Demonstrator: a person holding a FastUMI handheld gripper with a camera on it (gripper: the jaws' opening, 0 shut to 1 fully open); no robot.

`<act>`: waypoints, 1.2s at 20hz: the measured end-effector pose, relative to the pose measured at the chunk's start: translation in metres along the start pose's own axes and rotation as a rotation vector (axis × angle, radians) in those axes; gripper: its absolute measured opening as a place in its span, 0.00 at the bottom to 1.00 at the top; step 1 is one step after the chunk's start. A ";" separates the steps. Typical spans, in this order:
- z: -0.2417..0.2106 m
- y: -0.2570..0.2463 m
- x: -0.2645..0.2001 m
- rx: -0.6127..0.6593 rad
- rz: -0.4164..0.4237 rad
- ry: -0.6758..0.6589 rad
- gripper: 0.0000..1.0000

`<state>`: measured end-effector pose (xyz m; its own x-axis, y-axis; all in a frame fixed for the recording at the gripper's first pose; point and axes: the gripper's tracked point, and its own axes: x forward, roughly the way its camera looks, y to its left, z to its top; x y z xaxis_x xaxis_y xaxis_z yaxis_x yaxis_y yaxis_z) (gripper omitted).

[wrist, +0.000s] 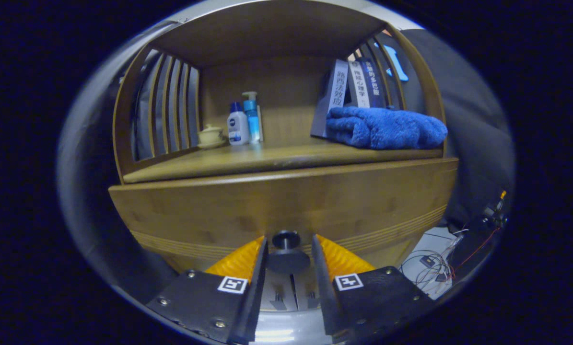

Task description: Pull open the drawer, take out the items inside it, and place them on the countertop above the cabinet.

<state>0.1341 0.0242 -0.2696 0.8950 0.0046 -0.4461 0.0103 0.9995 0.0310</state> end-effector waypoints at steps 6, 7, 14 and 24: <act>0.009 -0.004 0.002 -0.004 -0.024 -0.025 0.42; 0.008 -0.003 0.001 -0.013 -0.026 -0.017 0.36; -0.001 -0.002 -0.017 -0.051 -0.035 0.021 0.28; -0.025 -0.007 -0.081 -0.032 -0.086 0.051 0.28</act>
<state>0.0501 0.0172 -0.2557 0.8675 -0.0807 -0.4908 0.0715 0.9967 -0.0374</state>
